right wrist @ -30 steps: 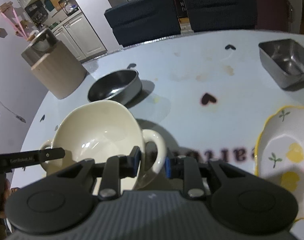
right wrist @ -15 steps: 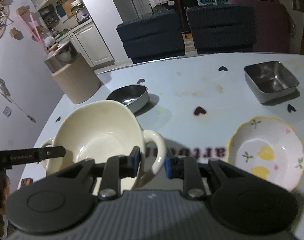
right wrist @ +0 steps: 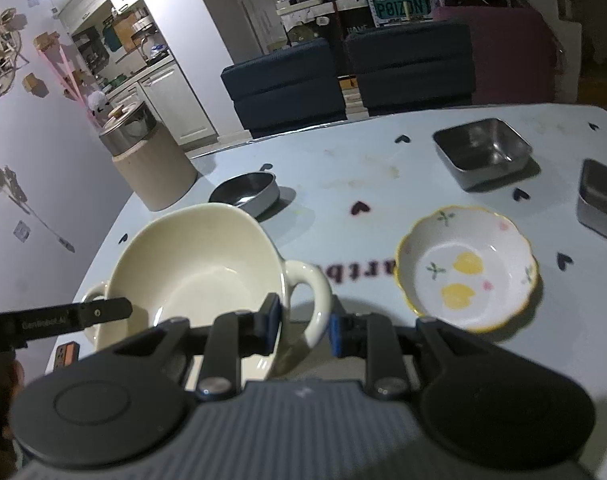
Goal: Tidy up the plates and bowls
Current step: 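Carry the cream bowl with both grippers toward the lemon-print dish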
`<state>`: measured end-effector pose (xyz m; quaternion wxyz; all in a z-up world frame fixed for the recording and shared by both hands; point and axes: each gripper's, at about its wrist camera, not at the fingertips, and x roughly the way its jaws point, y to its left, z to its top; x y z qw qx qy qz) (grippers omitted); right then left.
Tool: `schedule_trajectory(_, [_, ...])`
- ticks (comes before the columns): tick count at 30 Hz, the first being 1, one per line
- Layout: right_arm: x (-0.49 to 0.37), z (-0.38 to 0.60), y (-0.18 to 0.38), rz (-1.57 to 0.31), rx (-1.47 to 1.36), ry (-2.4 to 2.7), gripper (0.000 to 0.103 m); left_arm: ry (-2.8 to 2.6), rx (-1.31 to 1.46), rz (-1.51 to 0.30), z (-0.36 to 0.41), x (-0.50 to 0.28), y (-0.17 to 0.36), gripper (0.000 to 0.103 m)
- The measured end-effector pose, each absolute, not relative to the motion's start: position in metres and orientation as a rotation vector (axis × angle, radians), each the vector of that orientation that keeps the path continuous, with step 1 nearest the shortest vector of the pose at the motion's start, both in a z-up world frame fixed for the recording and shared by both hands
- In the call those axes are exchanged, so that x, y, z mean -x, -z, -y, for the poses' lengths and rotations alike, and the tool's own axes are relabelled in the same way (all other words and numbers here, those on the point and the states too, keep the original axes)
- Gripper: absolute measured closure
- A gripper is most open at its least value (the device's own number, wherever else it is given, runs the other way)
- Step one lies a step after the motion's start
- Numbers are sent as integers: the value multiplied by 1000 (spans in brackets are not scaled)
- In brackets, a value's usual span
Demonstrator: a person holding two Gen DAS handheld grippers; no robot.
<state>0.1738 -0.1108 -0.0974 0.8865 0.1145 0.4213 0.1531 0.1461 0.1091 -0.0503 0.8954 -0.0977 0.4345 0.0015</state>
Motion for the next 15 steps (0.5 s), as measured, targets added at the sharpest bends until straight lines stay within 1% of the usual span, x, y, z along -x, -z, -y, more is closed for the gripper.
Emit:
schedule_trajectory(7, [-159, 131, 108, -930, -243, -299, 74, 26, 165, -937, -84, -133, 62, 72])
schedule_trajectory(15, [-151, 140, 128, -989, -224, -277, 74, 37, 192, -992, -74, -130, 87, 72])
